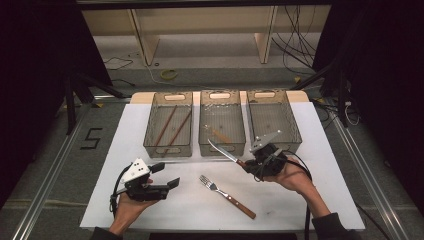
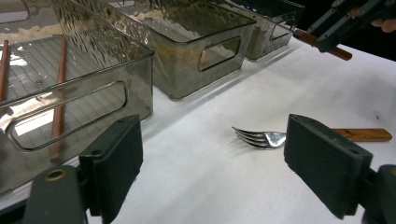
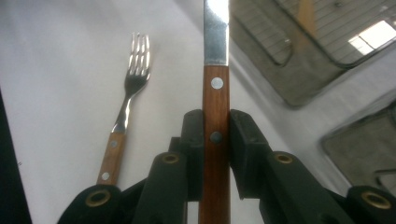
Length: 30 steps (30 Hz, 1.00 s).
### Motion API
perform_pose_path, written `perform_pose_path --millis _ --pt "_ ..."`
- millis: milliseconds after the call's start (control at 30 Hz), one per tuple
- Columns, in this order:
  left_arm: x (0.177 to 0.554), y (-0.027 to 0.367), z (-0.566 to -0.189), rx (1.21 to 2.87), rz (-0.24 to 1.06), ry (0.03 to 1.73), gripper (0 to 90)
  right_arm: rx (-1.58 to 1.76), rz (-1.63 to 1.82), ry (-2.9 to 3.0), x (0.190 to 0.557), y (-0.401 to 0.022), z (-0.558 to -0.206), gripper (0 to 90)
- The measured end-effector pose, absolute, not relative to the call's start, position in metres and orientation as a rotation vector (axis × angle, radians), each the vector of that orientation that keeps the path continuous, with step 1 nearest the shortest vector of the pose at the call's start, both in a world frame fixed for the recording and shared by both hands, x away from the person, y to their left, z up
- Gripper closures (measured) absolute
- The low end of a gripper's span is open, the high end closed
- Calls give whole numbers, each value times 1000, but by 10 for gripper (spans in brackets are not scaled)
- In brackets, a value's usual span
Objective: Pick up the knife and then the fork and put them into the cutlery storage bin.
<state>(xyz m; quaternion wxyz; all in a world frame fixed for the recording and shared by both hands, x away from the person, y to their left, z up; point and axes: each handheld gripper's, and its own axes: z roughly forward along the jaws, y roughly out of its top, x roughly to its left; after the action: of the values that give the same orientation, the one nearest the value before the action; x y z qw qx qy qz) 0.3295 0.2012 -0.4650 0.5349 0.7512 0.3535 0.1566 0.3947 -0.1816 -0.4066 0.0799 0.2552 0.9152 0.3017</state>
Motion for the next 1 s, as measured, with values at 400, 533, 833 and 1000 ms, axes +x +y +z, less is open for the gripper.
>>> perform_pose_path --millis 400,533,833,1000 --pt "330 201 -465 1790 376 844 190 894 984 2606 416 -201 -389 772" --pt "330 201 -466 1791 376 845 190 926 989 2572 423 -205 -384 772" --pt "330 201 -466 1791 375 844 190 1029 963 2491 449 -214 -377 772" --pt "330 201 -466 1789 374 845 190 1106 954 2451 466 -223 -376 773"
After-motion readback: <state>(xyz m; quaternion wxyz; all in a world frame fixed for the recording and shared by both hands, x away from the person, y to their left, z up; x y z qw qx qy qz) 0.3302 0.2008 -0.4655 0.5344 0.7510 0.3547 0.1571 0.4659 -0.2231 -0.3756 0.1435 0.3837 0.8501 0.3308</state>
